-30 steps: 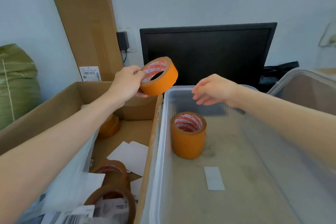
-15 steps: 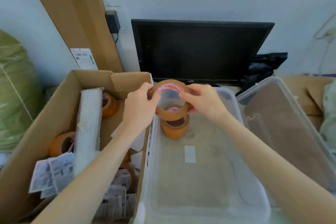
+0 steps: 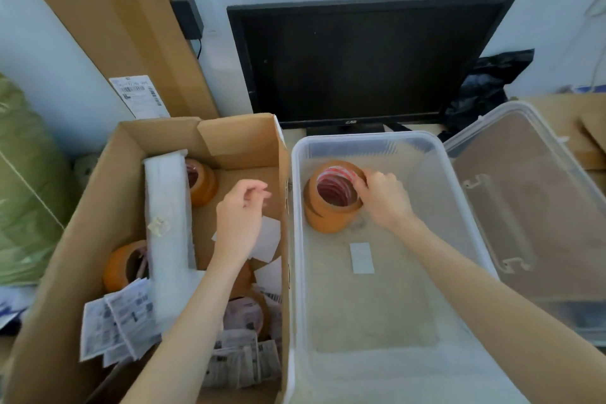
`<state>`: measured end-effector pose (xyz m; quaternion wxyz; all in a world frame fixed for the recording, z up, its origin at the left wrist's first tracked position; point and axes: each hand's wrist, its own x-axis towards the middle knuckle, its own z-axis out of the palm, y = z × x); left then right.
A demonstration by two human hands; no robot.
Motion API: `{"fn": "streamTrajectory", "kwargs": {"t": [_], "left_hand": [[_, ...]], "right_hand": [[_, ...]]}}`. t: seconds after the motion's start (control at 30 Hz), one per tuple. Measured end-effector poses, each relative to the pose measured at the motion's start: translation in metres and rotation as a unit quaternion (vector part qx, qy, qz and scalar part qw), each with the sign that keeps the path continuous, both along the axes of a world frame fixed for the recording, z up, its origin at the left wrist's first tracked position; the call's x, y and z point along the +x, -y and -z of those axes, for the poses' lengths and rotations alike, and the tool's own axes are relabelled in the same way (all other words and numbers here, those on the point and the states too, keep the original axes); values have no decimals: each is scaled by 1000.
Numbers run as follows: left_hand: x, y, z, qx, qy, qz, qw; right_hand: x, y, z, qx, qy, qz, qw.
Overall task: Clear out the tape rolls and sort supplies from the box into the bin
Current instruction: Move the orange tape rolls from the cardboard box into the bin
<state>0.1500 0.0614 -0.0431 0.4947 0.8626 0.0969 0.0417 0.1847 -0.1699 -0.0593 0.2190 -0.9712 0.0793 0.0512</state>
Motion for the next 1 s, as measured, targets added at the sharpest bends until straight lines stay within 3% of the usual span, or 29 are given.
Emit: {"fn": "streamTrajectory", "kwargs": {"t": [0.23,0.4,0.53,0.67,0.77,0.87,1.0], "left_hand": [[0,-5,14,-22,-27,2,999],[-3,-13,14,-17,-21,-1,1000],[-14,-33,21,26,-28,9,999],[-33,-54,36,108,-88,45,989],[-46,-64,46,221,-126,133,958],[-51,-70,57,385,-129,194,893],[-38,-76,68,467,-157,209,845]], "right_hand": [[0,-21,8,116,30,37,992],[-8,-25,-7,210,-1,45,977],[-29,-24,-27,248,57,59,965],[-64,-31,-38,283,117,48,951],[-87,-38,-41,308,113,30,944],[-105,-45,-43,325,88,9,942],[-123,-50,-42,328,70,8,942]]}}
